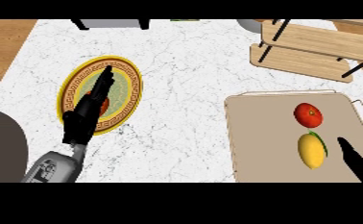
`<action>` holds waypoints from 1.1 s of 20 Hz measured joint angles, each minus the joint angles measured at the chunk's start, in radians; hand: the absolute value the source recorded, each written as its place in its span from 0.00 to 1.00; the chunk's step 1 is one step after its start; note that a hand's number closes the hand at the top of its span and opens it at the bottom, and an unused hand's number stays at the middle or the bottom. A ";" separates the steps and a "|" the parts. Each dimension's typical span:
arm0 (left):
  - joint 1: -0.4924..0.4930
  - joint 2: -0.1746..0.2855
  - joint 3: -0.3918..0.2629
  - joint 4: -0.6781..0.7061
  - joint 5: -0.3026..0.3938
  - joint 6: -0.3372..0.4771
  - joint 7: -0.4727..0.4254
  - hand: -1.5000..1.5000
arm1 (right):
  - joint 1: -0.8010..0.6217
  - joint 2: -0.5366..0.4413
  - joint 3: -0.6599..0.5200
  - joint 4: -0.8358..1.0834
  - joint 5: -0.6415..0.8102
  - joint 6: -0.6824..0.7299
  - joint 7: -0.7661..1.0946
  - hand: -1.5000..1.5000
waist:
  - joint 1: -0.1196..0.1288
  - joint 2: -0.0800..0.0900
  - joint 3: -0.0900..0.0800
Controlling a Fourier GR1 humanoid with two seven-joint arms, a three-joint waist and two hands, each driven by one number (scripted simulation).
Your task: Pick the tomato from the tray and place it in the tiered shelf
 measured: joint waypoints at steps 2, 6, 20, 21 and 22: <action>-0.015 0.000 0.002 -0.005 -0.002 -0.008 0.015 0.50 | 0.028 -0.043 0.048 -0.036 0.074 -0.005 0.116 0.00 | 0.010 0.001 -0.001; -0.035 -0.019 0.001 0.020 -0.008 -0.015 0.015 0.50 | 0.072 -0.137 0.104 -0.113 0.207 0.028 0.372 0.00 | 0.021 0.004 -0.003; -0.051 -0.032 -0.006 0.019 -0.025 -0.036 0.022 0.50 | -0.003 -0.440 0.237 -0.300 0.500 0.502 1.181 0.00 | 0.056 0.008 -0.005; -0.047 -0.034 -0.006 0.021 -0.026 -0.039 0.018 0.50 | -0.042 -0.448 0.241 -0.297 0.516 0.530 1.213 0.00 | 0.056 0.007 -0.004; -0.054 -0.045 -0.012 0.024 -0.034 -0.031 0.022 0.50 | -0.075 -0.447 0.255 -0.301 0.540 0.554 1.241 0.00 | 0.056 0.007 -0.004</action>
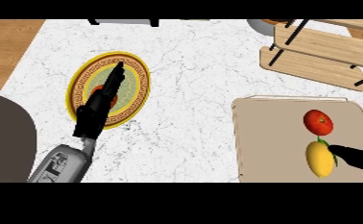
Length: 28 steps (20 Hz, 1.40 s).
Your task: Pick the tomato from the tray and place it in the tiered shelf
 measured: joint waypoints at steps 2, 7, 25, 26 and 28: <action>0.000 -0.007 0.001 0.002 -0.008 0.006 0.002 0.50 | -0.048 0.007 0.019 -0.024 0.042 0.043 0.050 0.00 | -0.006 -0.002 0.001; -0.003 -0.012 0.022 0.017 -0.007 -0.003 -0.005 0.50 | -0.183 0.065 0.046 0.007 0.142 0.120 0.105 0.00 | -0.013 -0.004 0.003; 0.028 -0.019 0.060 0.018 -0.031 -0.031 -0.015 0.50 | -0.383 0.355 -0.015 0.167 0.418 0.274 0.089 0.00 | -0.030 -0.009 0.006; 0.036 -0.014 0.066 0.008 -0.026 -0.039 -0.014 0.50 | -0.393 0.367 -0.024 0.178 0.426 0.281 0.086 0.00 | -0.030 -0.009 0.006; 0.041 -0.020 0.068 0.015 -0.034 -0.038 -0.022 0.50 | -0.380 0.393 -0.039 0.187 0.445 0.286 0.069 0.00 | -0.033 -0.009 0.006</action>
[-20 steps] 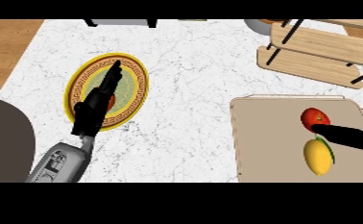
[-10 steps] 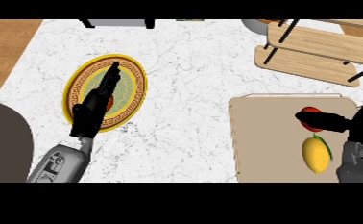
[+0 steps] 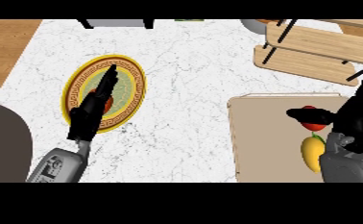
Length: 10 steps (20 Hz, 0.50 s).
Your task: Pick the tomato from the tray and place it in the tiered shelf
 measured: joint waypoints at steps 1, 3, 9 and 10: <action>-0.008 -0.008 0.000 0.004 -0.005 0.003 0.003 0.50 | -0.010 0.015 -0.010 0.019 0.009 0.001 -0.006 0.00 | -0.001 0.000 0.000; -0.011 -0.013 0.003 -0.007 -0.008 0.003 0.014 0.50 | -0.017 0.032 -0.029 0.025 0.022 0.017 -0.010 0.00 | -0.002 0.000 0.001; -0.013 -0.028 0.014 -0.002 -0.023 -0.003 0.020 0.50 | -0.022 0.098 -0.067 0.057 0.073 0.053 -0.028 0.00 | -0.003 0.000 0.001; -0.021 -0.025 0.023 0.003 -0.022 -0.009 0.022 0.50 | -0.021 0.108 -0.073 0.049 0.080 0.062 -0.028 0.00 | -0.004 0.000 0.001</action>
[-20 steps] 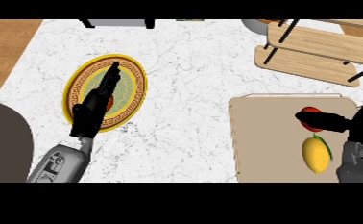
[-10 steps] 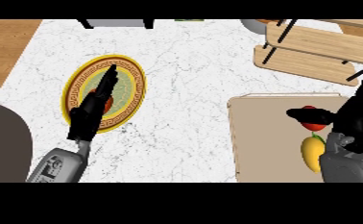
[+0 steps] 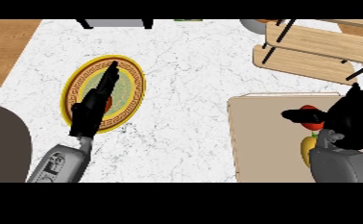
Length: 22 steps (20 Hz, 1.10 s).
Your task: Pick the tomato from the tray and place it in the tiered shelf
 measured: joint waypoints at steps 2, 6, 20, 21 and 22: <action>0.009 -0.005 -0.002 -0.006 -0.009 0.000 0.001 0.50 | 0.011 0.013 -0.022 0.017 0.007 0.006 -0.015 0.00 | 0.000 0.000 0.000; 0.012 -0.007 0.017 -0.017 -0.016 -0.013 0.012 0.50 | 0.000 0.044 -0.053 0.064 0.032 0.008 -0.037 0.00 | 0.001 0.000 0.000; 0.040 -0.055 0.053 -0.038 -0.071 -0.048 0.014 0.50 | -0.017 0.078 -0.164 0.173 0.054 0.005 -0.101 0.00 | 0.001 0.000 0.001; 0.040 -0.058 0.056 -0.045 -0.076 -0.050 0.020 0.50 | -0.039 0.074 -0.176 0.207 0.052 -0.002 -0.106 0.00 | 0.002 0.000 0.000; 0.041 -0.063 0.061 -0.034 -0.080 -0.055 0.014 0.50 | -0.043 0.071 -0.182 0.214 0.045 -0.003 -0.110 0.00 | 0.001 0.000 0.001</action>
